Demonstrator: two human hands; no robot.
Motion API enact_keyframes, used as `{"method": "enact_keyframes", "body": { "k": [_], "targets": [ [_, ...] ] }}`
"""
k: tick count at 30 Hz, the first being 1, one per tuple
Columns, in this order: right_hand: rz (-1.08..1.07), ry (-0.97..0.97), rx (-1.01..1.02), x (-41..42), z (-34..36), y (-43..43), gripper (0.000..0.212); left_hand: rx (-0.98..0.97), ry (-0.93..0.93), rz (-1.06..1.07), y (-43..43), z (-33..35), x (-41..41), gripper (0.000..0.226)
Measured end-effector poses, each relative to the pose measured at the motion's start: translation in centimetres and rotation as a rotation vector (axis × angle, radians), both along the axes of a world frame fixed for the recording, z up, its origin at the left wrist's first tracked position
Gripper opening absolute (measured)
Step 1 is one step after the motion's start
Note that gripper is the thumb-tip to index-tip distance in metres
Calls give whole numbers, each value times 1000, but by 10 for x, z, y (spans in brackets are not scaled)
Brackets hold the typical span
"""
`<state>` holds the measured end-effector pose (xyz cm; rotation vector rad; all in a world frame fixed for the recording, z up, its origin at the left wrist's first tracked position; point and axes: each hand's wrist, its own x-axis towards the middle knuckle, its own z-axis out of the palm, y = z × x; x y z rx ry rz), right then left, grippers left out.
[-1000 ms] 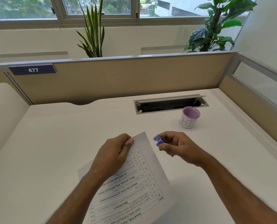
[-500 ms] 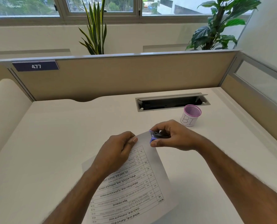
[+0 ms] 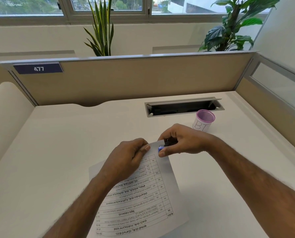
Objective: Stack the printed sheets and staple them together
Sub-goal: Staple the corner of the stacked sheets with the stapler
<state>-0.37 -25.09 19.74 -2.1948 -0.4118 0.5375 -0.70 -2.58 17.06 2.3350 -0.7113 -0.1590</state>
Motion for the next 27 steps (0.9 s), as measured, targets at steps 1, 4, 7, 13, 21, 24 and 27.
{"method": "enact_keyframes", "body": {
  "k": [1, 4, 7, 13, 21, 24, 27],
  "targets": [
    [9, 0, -6, 1, 1, 0, 32, 0, 3, 0, 0, 0, 0, 24],
    [33, -5, -21, 2, 4, 0, 33, -3, -3, -9, 0, 0, 0, 29],
    [48, 3, -49, 3, 5, 0, 35, -2, -11, -18, 0, 0, 1, 29],
    [47, 20, -75, 4, 7, 0, 36, 8, -19, -30, -1, 1, 1, 25],
    [42, -18, -74, 5, 5, 0, 33, -9, -17, -43, -2, 1, 2, 29],
    [43, -30, -77, 5, 4, -1, 33, -12, -15, -46, -3, 0, 2, 28],
    [44, -28, -79, 6, 3, -2, 35, -1, -23, -34, -3, 0, 2, 25]
  ]
}}
